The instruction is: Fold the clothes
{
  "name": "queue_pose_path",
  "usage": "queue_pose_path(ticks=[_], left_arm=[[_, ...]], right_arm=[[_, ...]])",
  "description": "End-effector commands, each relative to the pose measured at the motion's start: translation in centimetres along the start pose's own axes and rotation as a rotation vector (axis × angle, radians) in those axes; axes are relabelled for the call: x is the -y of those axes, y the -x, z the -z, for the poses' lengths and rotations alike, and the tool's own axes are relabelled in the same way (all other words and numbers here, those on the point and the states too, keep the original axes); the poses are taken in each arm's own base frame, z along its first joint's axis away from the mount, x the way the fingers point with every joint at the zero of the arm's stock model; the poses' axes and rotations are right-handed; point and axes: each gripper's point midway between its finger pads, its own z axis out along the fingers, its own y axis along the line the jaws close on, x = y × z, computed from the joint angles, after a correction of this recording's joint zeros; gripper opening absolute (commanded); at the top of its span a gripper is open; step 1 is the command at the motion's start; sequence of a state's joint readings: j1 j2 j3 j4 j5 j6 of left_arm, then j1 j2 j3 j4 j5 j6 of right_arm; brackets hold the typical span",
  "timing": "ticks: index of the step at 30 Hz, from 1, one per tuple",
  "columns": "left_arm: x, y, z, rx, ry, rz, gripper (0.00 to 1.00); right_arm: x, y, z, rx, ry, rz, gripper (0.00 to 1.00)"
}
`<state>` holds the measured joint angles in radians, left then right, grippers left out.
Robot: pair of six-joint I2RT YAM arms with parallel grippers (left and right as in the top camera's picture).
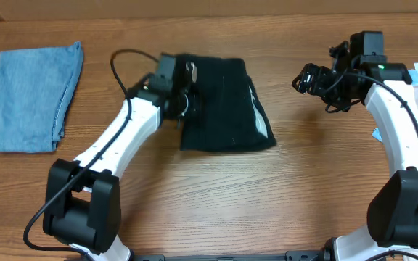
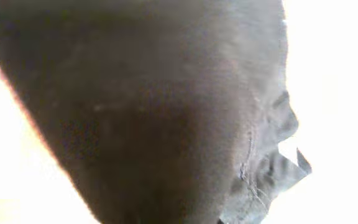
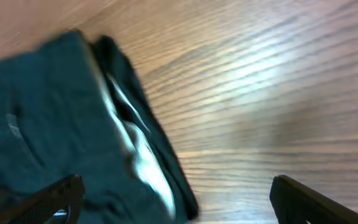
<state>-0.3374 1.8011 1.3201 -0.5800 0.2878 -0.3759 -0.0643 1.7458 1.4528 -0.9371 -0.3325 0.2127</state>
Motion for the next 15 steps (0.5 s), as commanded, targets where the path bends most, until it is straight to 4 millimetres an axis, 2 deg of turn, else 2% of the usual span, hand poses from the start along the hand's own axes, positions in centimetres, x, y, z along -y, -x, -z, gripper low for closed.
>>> queue_pose_path(ticks=[1,4,7,10,15], left_arm=[[-1.1,4.2,2.6,0.103,0.084,-0.073,0.04],[-2.4,6.6,4.7,0.152,0.105,-0.059,0.04],[-5.3,9.2,7.2,0.22,0.141,-0.02,0.04],[-8.1,11.3,8.9,0.288,0.181,-0.055,0.04],[-11.6,14.5,11.5,0.41,0.233,-0.111,0.04]], right_arm=[[0.0,-0.2,0.2,-0.01,-0.005,-0.008,1.0],[0.0,-0.2,0.2,-0.009,-0.005,-0.008,1.0],[0.0,-0.2,0.2,-0.009,-0.005,-0.008,1.0],[0.0,-0.2,0.2,-0.009,-0.005,-0.007,1.0],[0.0,-0.2,0.2,-0.009,-0.005,-0.007,1.0]])
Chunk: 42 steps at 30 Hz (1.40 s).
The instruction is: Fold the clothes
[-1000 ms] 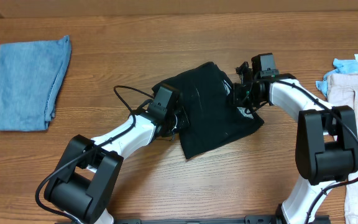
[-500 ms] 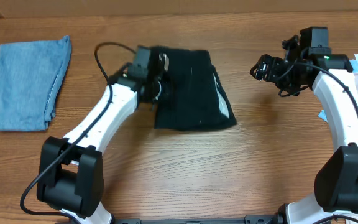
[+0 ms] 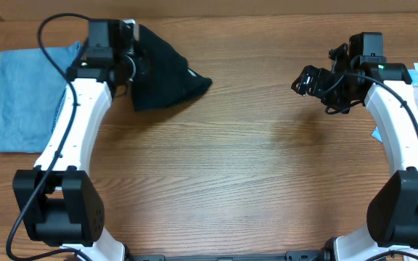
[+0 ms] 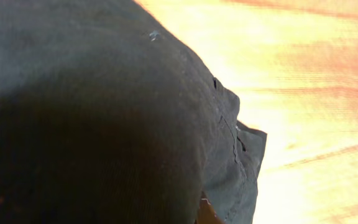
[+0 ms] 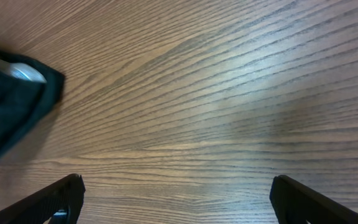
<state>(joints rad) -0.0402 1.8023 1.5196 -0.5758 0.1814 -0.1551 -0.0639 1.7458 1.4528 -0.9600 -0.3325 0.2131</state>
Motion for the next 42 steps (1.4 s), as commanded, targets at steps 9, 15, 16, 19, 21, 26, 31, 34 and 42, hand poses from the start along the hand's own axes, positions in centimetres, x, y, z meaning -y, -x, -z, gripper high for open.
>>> queue_pose_path(ticks=[9,15,16,19,21,26,31,34,42], left_arm=[[-4.3,7.2,2.3,0.248,0.073,-0.196,0.04],[-4.4,4.1,1.7,0.127,0.035,0.149,0.04],[-4.5,2.7,1.6,0.077,0.041,0.231,0.04],[-5.4,-2.4,1.4,-0.1,0.116,0.449,0.04],[-6.3,-5.8,0.9,-0.189,0.182,0.539,0.04],[-7.3,-14.4,-0.8,-0.365,0.26,0.664,0.1],[-6.2,-19.2,0.6,-0.562,0.238,0.636,1.0],[-4.6,-17.5,3.8,-0.646,0.207,0.608,1.0],[-6.8,-9.2,6.4,-0.434,0.285,0.527,0.04]], right_arm=[[-0.2,0.3,0.2,0.012,0.001,0.001,1.0],[-0.2,0.3,0.2,0.012,0.001,0.0,1.0],[-0.1,0.3,0.2,0.012,0.001,0.0,1.0],[-0.2,0.3,0.2,0.012,0.001,0.0,1.0],[-0.2,0.3,0.2,0.012,0.001,0.0,1.0],[-0.2,0.3,0.2,0.012,0.001,0.0,1.0],[-0.2,0.3,0.2,0.012,0.001,0.001,1.0],[-0.2,0.3,0.2,0.012,0.001,0.001,1.0],[-0.2,0.3,0.2,0.012,0.001,0.0,1.0]])
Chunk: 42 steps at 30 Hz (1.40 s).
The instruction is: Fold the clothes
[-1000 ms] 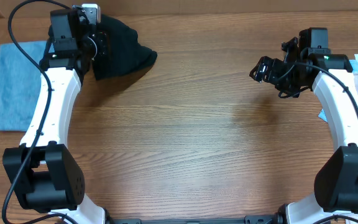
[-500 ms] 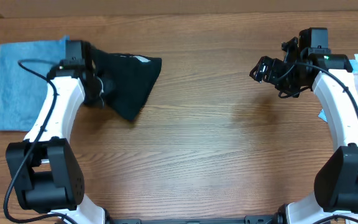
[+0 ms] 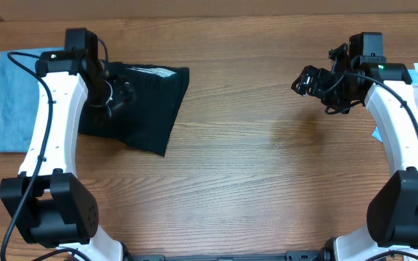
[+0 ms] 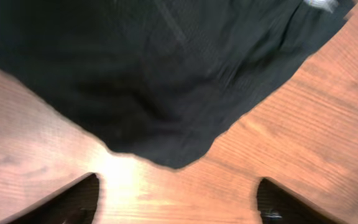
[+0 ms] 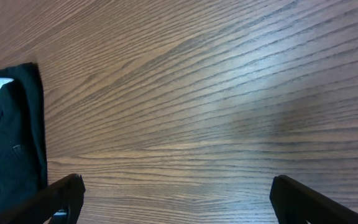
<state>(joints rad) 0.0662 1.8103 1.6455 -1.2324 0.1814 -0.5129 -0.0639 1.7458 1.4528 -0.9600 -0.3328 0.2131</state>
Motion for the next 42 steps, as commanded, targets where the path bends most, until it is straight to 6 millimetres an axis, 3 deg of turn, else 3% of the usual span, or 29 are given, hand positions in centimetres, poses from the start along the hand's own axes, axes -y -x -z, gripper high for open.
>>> queue_pose_path(ticks=[1,5,11,14,17,20,22,25,28,30,31,32,33,34,42], left_arm=[[-2.7,1.7,0.0,0.049,0.08,0.022,0.04],[-4.9,1.0,-4.2,0.002,0.107,0.031,0.04],[-8.9,-2.7,-11.6,-0.038,0.166,0.072,0.04],[-9.7,-3.8,-13.0,-0.047,0.17,0.081,0.04],[-7.4,-2.7,-10.7,-0.041,0.094,0.073,0.04],[-1.8,0.3,-3.1,0.019,-0.083,0.029,0.05],[2.1,2.2,0.8,0.102,-0.194,-0.055,0.16],[5.5,5.0,1.4,0.241,-0.265,-0.135,0.11],[6.7,6.3,-1.4,0.249,-0.266,-0.158,0.04],[5.7,7.0,-4.2,0.247,-0.177,-0.149,0.04],[3.8,7.7,-6.1,0.259,-0.062,-0.144,0.04],[2.2,8.3,-6.8,0.277,0.026,-0.152,0.04],[-0.7,9.3,-5.9,0.331,0.172,-0.13,0.04],[-1.8,9.6,-5.2,0.349,0.221,-0.115,0.04],[-7.0,10.5,-5.1,0.301,0.317,-0.109,0.04]], right_arm=[[-0.1,0.3,0.2,0.012,0.001,0.001,1.0],[-0.1,0.3,0.2,0.012,0.001,0.0,1.0],[-0.1,0.3,0.2,0.012,0.001,0.001,1.0],[-0.1,0.3,0.2,0.012,0.001,0.0,1.0],[-0.1,0.3,0.2,0.012,0.001,0.0,1.0],[-0.1,0.3,0.2,0.012,0.001,0.0,1.0],[-0.1,0.3,0.2,0.012,0.001,0.0,1.0],[-0.1,0.3,0.2,0.012,0.001,0.0,1.0],[-0.1,0.3,0.2,0.012,0.001,0.0,1.0],[-0.1,0.3,0.2,0.012,0.001,0.001,1.0],[-0.1,0.3,0.2,0.012,0.001,0.0,1.0],[-0.1,0.3,0.2,0.012,0.001,0.0,1.0],[-0.1,0.3,0.2,0.012,0.001,0.001,1.0],[-0.1,0.3,0.2,0.012,0.001,0.001,1.0],[-0.1,0.3,0.2,0.012,0.001,0.001,1.0]])
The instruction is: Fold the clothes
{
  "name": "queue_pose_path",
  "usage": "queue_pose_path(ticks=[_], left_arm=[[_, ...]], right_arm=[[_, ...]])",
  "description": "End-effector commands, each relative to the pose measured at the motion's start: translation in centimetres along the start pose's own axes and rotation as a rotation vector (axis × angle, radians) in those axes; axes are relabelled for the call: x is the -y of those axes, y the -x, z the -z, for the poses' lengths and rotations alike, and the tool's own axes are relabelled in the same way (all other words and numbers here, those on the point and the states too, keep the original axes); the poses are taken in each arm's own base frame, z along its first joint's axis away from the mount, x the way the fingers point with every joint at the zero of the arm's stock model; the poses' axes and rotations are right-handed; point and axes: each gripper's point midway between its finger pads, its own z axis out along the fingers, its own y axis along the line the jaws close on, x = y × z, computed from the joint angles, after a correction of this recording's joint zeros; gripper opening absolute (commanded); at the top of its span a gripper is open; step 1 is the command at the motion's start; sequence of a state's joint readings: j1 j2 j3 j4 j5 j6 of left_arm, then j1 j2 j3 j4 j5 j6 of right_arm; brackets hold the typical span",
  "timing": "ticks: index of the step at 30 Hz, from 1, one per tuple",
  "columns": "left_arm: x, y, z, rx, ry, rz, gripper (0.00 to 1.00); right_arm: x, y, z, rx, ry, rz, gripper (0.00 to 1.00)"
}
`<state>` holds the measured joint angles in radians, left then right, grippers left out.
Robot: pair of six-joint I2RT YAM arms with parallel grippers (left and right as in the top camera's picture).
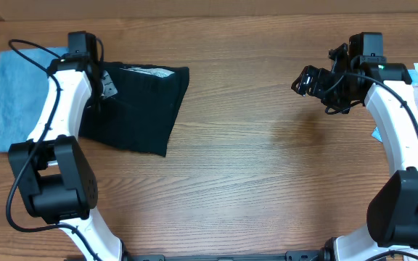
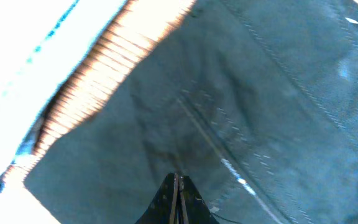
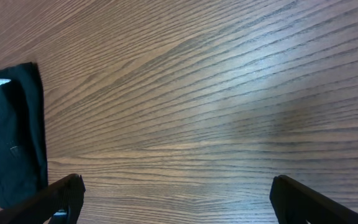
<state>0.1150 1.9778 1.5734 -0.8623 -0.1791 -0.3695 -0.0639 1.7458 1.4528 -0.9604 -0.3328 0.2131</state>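
A folded black garment [image 1: 140, 109] lies flat at the table's back left, its left side overlapping a folded blue garment [image 1: 20, 94]. My left gripper [image 1: 106, 81] is over the black garment's upper left part. In the left wrist view its fingers [image 2: 178, 182] are shut tight together, right over the dark cloth [image 2: 260, 93], with nothing seen between them. My right gripper [image 1: 302, 81] hovers open at the back right, far from the clothes. Its wrist view shows bare wood between the fingertips [image 3: 176, 186] and the black garment's edge [image 3: 8, 143] at the left.
Light-coloured clothes lie at the table's right edge behind the right arm. The wooden table [image 1: 267, 174] stretches between the two arms. The left arm's cable [image 1: 31, 47] loops above the blue garment.
My left gripper was open above the black garment's near edge. Now it is shut and over the garment's upper left part, by the blue one. The garment and the right arm have not moved.
The black garment lay at the table's middle with my left gripper at its left edge. Then it hung bunched from that gripper at the back left. Then it lay flat beside the blue garment, gripper open above it. Now the gripper is shut over it.
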Motion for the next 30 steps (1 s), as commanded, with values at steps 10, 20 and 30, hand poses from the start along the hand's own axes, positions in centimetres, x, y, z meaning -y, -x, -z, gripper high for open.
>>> queue_pose_path(ticks=[10,20,30], left_arm=[[-5.1,-3.1,-7.2,-0.179,0.181,0.069,0.04],[6.7,-15.6,-1.6,-0.726,-0.266,-0.008,0.11],[16.8,-7.8,9.6,-0.413,-0.669,-0.348,0.49]], right_arm=[[-0.1,0.3,0.2,0.012,0.001,0.001,1.0],[-0.2,0.3,0.2,0.012,0.001,0.001,1.0],[-0.2,0.3,0.2,0.012,0.001,0.001,1.0]])
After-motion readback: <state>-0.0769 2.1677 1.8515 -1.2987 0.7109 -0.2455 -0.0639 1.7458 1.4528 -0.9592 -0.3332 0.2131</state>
